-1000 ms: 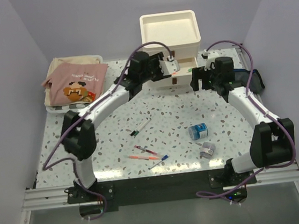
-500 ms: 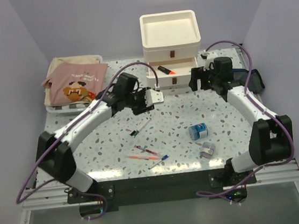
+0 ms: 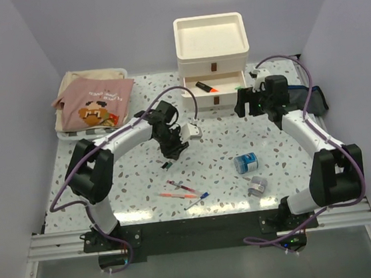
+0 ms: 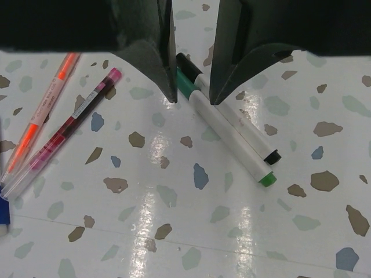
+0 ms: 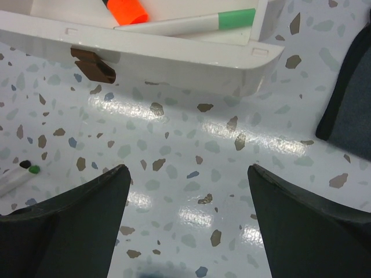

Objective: Sort the stationery into containers
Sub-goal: Pick up the pen from the center of the board.

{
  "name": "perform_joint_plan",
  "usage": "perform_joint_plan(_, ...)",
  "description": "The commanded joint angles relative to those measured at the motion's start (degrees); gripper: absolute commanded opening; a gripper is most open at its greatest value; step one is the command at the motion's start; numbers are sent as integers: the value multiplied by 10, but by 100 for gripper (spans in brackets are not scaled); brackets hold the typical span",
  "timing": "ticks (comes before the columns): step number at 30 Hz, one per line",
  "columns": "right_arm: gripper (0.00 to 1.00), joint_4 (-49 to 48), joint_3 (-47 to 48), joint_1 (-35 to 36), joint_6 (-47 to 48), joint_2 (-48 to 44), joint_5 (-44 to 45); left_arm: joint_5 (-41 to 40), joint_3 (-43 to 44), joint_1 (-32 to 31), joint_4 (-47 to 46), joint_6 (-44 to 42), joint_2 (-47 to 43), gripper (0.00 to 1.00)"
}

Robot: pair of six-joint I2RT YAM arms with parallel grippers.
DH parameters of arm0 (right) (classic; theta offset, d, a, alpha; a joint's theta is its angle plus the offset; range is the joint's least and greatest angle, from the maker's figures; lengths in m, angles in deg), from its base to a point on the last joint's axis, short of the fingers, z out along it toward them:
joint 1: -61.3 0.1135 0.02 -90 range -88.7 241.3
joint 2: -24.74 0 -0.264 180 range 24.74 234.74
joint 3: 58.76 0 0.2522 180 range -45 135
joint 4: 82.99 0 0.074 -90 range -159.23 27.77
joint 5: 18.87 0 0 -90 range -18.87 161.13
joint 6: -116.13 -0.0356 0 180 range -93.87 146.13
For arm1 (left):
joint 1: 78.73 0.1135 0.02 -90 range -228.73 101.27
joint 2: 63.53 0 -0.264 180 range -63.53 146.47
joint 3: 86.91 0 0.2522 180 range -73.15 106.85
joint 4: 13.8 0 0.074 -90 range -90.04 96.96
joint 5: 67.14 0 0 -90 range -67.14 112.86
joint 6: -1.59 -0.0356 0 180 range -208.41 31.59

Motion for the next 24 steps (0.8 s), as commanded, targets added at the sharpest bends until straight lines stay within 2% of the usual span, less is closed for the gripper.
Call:
perform_joint_plan(1, 86, -19, -7, -1, -7, -26, -11, -22, -14, -1, -38, 22, -9, 33)
perform_joint_plan(9, 86, -17, -3, -1, -6, -21, -8, -78, 3, -1, -79, 39, 28, 31)
perform_joint_plan(24, 86, -10, -1, -1, 2, -12, -4, -88, 0, -1, -110, 64, 84, 25)
